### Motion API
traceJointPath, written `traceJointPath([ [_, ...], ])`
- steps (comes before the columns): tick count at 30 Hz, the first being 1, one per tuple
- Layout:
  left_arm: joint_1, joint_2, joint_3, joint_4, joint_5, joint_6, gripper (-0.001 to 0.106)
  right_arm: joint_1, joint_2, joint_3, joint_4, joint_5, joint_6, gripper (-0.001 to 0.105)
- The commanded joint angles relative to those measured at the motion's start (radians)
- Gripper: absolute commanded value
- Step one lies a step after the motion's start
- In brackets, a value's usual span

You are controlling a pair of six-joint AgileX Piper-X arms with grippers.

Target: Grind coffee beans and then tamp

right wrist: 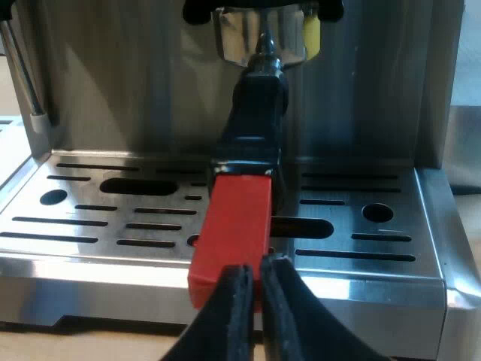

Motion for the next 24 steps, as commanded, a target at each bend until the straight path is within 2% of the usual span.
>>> traceJointPath([
  [1,-0.005,0.001,-0.003,-0.011,0.006,0.008,0.070,-0.020,-0.006,-0.008,-0.012,0.037,-0.013,0.005],
  [16,-0.005,0.001,-0.003,-0.011,0.006,0.008,0.070,0.121,-0.011,-0.008,0.099,0.055,-0.013,0.005],
  [24,-0.005,0.001,-0.003,-0.011,0.006,0.008,0.070,0.157,-0.090,-0.008,0.099,0.058,-0.013,0.005],
])
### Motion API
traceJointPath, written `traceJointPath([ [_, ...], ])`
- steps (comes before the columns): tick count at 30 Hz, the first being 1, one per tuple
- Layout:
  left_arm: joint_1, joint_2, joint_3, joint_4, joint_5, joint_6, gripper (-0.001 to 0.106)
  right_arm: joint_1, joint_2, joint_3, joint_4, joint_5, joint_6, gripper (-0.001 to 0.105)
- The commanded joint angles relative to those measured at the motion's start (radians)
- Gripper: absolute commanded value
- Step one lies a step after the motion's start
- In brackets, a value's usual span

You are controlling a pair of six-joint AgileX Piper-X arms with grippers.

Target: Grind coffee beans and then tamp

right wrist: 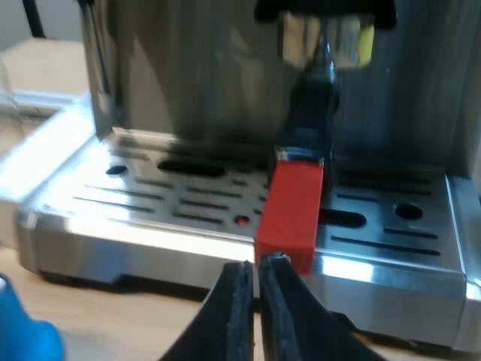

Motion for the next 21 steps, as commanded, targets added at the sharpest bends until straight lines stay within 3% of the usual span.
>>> traceJointPath([
  [1,-0.005,0.001,-0.003,-0.011,0.006,0.008,0.070,0.003,-0.029,-0.008,0.002,0.011,-0.015,0.005],
  [3,-0.005,0.001,-0.003,-0.011,0.006,0.008,0.070,0.003,-0.050,-0.008,0.002,0.011,-0.017,0.006],
  [5,-0.005,0.001,-0.003,-0.011,0.006,0.008,0.070,0.003,-0.096,-0.008,0.002,0.004,-0.048,0.027],
  [11,-0.005,0.001,-0.003,-0.011,0.006,0.008,0.070,0.003,-0.124,-0.008,0.002,0.004,-0.048,0.061],
  [15,-0.005,0.001,-0.003,-0.011,0.006,0.008,0.070,0.003,-0.124,-0.008,0.001,0.004,-0.048,0.067],
  [21,-0.005,0.001,-0.003,-0.011,0.006,0.008,0.070,0.003,-0.124,-0.010,0.001,-0.005,-0.046,0.066],
])
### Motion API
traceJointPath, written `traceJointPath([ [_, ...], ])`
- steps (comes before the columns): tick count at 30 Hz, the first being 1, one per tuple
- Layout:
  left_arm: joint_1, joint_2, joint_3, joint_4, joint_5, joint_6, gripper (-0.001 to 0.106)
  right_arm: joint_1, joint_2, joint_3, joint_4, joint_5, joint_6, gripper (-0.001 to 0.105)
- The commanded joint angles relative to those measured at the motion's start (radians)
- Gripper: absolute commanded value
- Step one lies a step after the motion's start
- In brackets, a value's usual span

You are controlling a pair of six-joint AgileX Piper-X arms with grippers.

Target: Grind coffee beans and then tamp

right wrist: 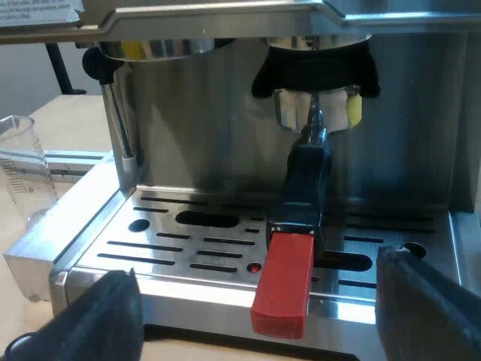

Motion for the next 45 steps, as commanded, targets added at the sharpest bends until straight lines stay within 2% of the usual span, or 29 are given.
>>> traceJointPath([
  [1,-0.005,0.001,-0.003,-0.011,0.006,0.008,0.070,0.002,-0.016,-0.013,0.000,-0.047,-0.013,0.066],
  [2,-0.005,0.001,-0.003,-0.011,0.006,0.008,0.070,-0.001,-0.017,-0.016,0.000,-0.086,-0.013,0.066],
  [5,-0.005,0.001,-0.003,-0.011,0.006,0.008,0.070,-0.004,-0.017,-0.028,0.018,-0.110,-0.013,0.066],
  [8,-0.005,0.001,-0.003,-0.011,0.006,0.008,0.070,-0.036,-0.017,-0.117,0.159,-0.121,0.001,0.066],
  [11,-0.005,0.001,-0.003,-0.011,0.006,0.008,0.070,-0.064,-0.017,-0.154,0.221,-0.158,0.037,0.066],
  [15,-0.005,0.001,-0.003,-0.011,0.006,0.008,0.070,-0.154,-0.017,-0.228,0.432,-0.252,0.174,0.066],
  [17,-0.005,0.001,-0.003,-0.011,0.006,0.008,0.070,-0.212,-0.017,-0.263,0.550,-0.340,0.236,0.066],
  [19,-0.005,0.001,-0.003,-0.011,0.006,0.008,0.070,-0.233,-0.017,-0.273,0.588,-0.362,0.269,0.066],
  [21,-0.005,0.001,-0.003,-0.011,0.006,0.008,0.070,-0.235,-0.017,-0.274,0.593,-0.364,0.274,0.066],
  [22,-0.005,0.001,-0.003,-0.011,0.006,0.008,0.070,-0.272,-0.017,-0.289,0.654,-0.427,0.329,0.066],
  [26,-0.005,0.001,-0.003,-0.011,0.006,0.008,0.070,-0.320,-0.015,-0.308,0.740,-0.513,0.374,0.066],
  [30,-0.005,0.001,-0.003,-0.011,0.006,0.008,0.070,-0.343,-0.015,-0.325,0.762,-0.537,0.383,0.066],
  [34,-0.005,0.001,-0.003,-0.011,0.006,0.008,0.070,-0.375,-0.015,-0.348,0.762,-0.623,0.383,0.066],
  [39,-0.005,0.001,-0.003,-0.011,0.006,0.008,0.070,-0.394,-0.015,-0.368,0.767,-0.649,0.390,0.066],
  [45,-0.005,0.001,-0.003,-0.011,0.006,0.008,0.070,-0.428,0.035,-0.427,0.885,-0.700,0.392,0.066],
])
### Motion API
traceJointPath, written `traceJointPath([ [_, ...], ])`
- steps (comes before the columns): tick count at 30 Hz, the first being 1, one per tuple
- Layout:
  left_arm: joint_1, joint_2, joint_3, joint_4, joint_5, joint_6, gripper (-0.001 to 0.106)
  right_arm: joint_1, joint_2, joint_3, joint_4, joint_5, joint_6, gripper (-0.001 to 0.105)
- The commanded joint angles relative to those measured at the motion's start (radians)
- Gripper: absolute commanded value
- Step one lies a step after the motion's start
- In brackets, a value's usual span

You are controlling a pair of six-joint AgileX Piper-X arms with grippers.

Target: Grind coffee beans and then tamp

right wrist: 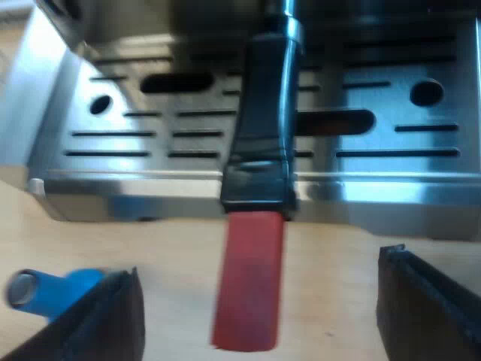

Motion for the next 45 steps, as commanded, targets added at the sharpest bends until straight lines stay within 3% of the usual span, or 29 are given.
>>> traceJointPath([
  [1,-0.005,0.001,-0.003,-0.011,0.006,0.008,0.070,-0.013,0.031,-0.036,0.051,-0.018,-0.005,0.066],
  [45,-0.005,0.001,-0.003,-0.013,-0.031,0.008,0.070,-0.073,0.236,-0.055,-0.046,0.006,-0.013,0.066],
])
